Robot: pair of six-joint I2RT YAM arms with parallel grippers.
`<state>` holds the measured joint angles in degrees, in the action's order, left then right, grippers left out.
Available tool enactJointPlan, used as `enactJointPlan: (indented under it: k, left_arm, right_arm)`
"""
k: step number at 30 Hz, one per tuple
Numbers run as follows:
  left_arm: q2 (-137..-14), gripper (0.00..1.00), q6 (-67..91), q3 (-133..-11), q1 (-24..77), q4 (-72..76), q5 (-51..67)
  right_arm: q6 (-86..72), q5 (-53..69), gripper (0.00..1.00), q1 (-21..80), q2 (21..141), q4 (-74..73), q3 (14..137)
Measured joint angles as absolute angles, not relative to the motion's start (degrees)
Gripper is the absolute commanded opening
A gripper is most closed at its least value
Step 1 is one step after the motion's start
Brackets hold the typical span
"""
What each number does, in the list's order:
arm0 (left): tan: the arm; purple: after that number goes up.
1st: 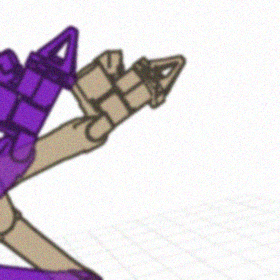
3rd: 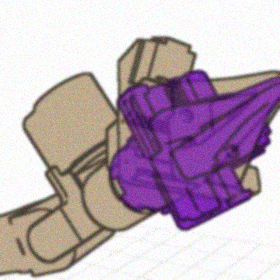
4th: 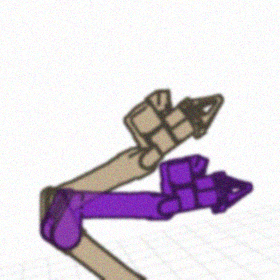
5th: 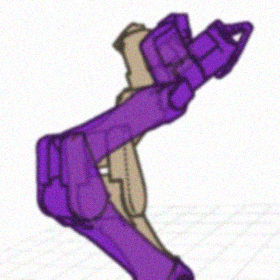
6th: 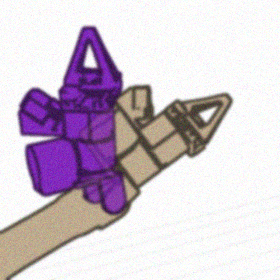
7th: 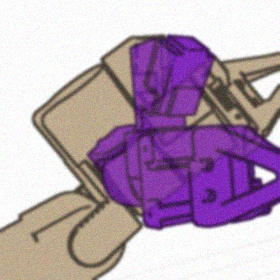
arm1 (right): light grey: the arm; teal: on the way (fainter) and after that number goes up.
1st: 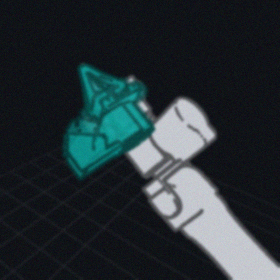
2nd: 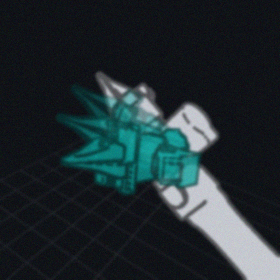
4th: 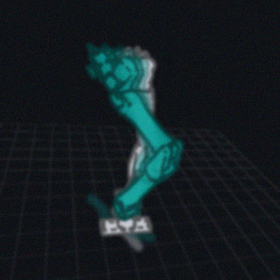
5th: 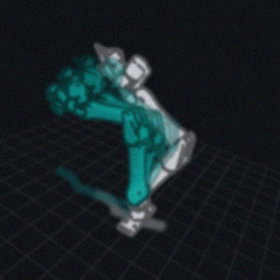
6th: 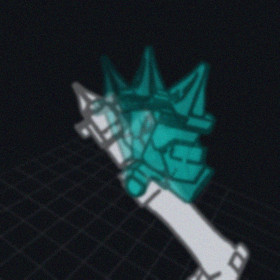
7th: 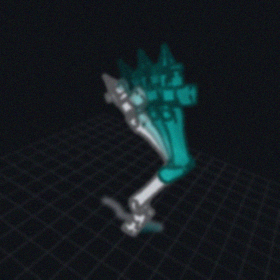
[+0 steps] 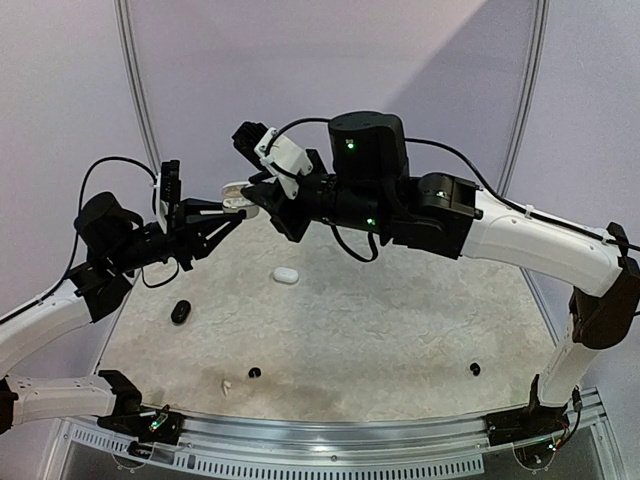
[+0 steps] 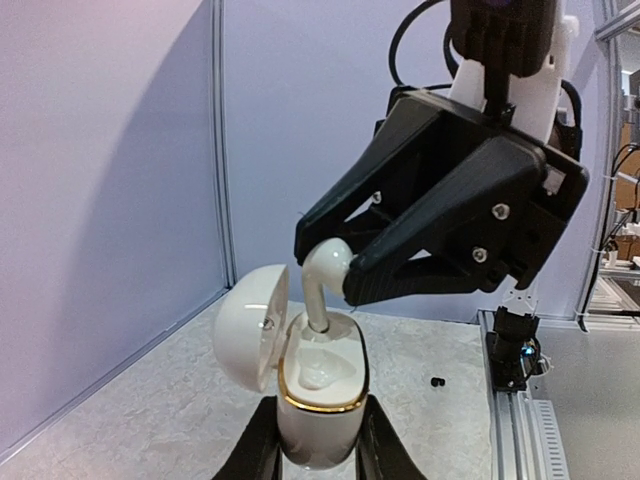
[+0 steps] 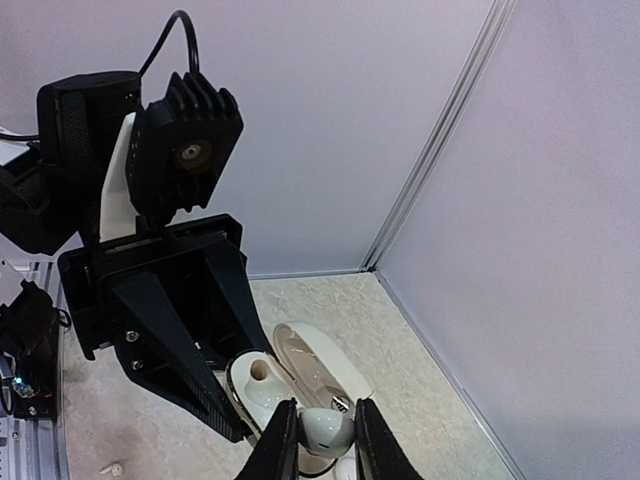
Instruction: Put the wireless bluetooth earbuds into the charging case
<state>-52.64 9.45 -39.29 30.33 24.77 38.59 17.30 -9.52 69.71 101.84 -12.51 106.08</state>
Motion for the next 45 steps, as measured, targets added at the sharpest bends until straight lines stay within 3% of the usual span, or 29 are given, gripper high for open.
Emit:
enactJointPlan:
  k: [27, 38, 45]
  left_arm:
    - [-52.9, 0.0, 10.0, -39.3, 30.3, 25.0, 38.6]
    - [-52.9, 0.0, 10.9, -39.3, 30.3, 25.0, 38.6]
    - [-52.9, 0.0, 12.5, -39.3, 30.3, 25.0, 38.5]
  right_arm:
    - [17.4, -10.3, 0.22, 69.7, 102.5, -13.1, 106.1]
    - [15.9, -10.8, 0.34, 69.7, 102.6, -13.1, 106.3]
    - [15.0, -11.1, 0.34, 69.7, 103.0, -13.1, 106.9]
